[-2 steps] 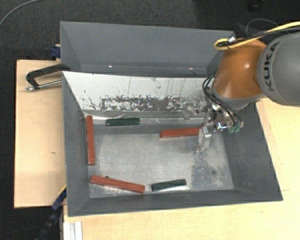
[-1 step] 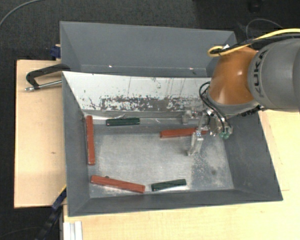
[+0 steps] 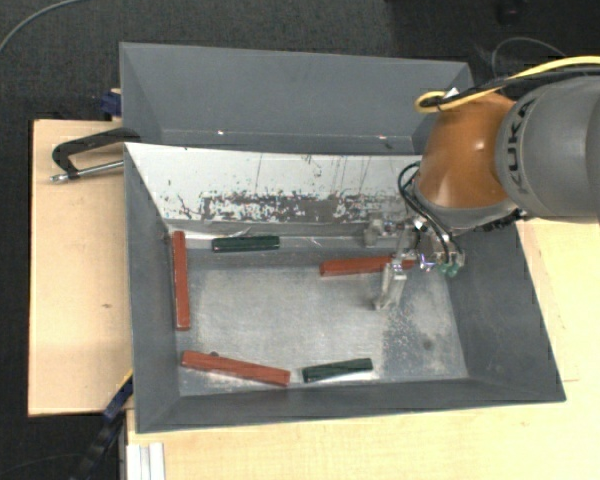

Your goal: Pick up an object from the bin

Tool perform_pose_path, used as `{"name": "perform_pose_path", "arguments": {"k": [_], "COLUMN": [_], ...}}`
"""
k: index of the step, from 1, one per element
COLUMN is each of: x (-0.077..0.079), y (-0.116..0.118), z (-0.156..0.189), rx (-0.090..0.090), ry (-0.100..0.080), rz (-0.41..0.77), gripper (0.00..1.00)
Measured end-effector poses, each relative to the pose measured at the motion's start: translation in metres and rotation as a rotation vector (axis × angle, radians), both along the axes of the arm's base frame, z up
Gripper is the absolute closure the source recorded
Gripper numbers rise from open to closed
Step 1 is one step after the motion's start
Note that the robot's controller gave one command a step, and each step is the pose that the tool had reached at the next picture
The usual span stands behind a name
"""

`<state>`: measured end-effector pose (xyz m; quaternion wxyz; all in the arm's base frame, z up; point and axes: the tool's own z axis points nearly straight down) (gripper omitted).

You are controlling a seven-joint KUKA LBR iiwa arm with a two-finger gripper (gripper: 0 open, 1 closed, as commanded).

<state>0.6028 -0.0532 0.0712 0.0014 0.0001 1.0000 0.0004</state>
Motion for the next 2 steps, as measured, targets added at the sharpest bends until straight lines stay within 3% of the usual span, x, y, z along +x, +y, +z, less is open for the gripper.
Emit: {"name": "perform_pose_path", "arguments": {"k": [1, 2], "x": [0.000, 0.003], "y": [0.000, 0.000], "z": [0.000, 0.065], "rx": [0.000, -0.001], "ry": [0.000, -0.010], "rz": [0.001, 0.001], "gripper": [1.00, 1.00]}}
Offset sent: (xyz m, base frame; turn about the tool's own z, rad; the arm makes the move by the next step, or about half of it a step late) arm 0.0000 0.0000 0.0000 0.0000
